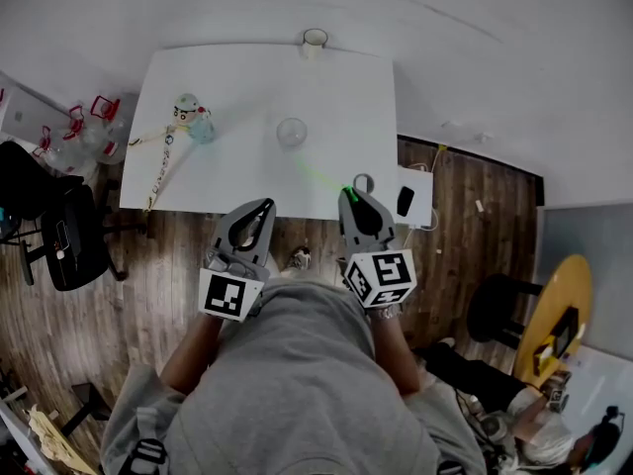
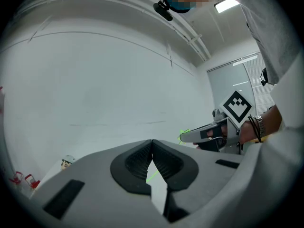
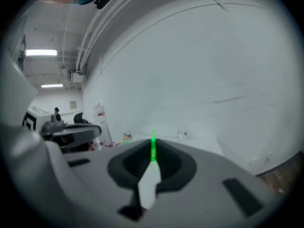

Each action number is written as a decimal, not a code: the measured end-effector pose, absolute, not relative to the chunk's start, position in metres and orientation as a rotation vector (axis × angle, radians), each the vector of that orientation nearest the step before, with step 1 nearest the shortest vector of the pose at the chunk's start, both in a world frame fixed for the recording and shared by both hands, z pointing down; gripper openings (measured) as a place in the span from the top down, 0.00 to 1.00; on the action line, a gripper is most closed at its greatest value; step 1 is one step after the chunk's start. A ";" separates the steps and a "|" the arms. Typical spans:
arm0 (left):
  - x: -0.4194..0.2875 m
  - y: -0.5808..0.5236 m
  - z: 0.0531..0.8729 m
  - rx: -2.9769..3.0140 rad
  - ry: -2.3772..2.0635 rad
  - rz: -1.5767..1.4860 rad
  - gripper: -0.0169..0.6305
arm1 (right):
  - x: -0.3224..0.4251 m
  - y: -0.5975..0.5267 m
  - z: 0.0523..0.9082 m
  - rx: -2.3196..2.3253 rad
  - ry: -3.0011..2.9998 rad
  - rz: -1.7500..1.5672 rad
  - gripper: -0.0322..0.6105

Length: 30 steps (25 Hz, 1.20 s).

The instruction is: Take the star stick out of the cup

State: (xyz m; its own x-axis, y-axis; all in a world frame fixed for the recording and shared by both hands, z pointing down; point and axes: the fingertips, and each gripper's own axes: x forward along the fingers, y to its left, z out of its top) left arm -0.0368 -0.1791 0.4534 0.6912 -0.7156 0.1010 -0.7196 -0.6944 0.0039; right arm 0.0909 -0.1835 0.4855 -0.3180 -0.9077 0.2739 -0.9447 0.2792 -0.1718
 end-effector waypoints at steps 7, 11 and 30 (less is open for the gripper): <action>-0.026 -0.173 0.455 2.863 -1.192 0.143 0.92 | 0.105 -0.171 0.492 1.788 -2.386 0.472 0.88; -0.021 -0.171 0.455 2.870 -1.186 0.150 0.92 | 0.114 -0.166 0.493 1.801 -2.373 0.481 0.88; -0.018 -0.192 0.405 2.914 -1.237 0.031 0.92 | 0.122 -0.183 0.446 1.848 -2.443 0.364 0.88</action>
